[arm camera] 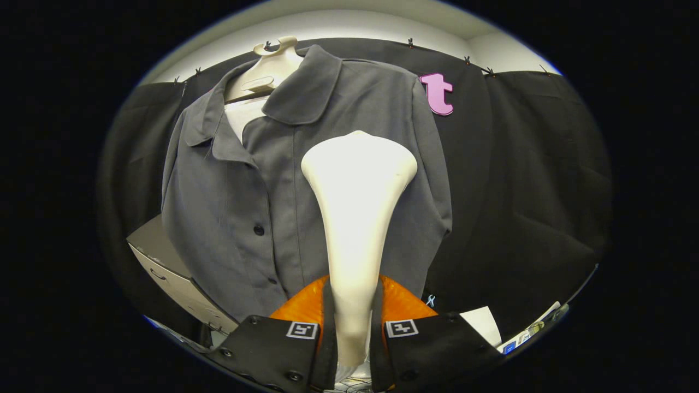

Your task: Iron the clothes twice with a garment steamer, once on the left side and once on the right side.

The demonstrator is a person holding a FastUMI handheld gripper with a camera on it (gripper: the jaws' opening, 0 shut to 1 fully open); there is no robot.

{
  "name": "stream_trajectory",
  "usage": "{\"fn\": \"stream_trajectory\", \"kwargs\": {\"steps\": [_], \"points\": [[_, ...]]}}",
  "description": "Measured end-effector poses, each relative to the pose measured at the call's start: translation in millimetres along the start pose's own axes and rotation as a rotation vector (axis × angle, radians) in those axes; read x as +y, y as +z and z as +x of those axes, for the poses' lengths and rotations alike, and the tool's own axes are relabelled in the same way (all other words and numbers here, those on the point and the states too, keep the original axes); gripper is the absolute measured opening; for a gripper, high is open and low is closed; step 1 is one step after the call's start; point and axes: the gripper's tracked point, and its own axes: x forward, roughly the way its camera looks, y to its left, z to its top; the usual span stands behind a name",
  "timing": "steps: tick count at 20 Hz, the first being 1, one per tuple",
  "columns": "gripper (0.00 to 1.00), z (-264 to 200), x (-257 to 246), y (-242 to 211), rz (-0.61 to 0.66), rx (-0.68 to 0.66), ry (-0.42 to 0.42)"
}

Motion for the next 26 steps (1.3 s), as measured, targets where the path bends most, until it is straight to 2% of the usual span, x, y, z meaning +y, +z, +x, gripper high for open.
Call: {"fn": "stream_trajectory", "kwargs": {"steps": [26], "points": [[0.32,27.8,0.3,-129.8,0.053,0.212,0.037]]}}
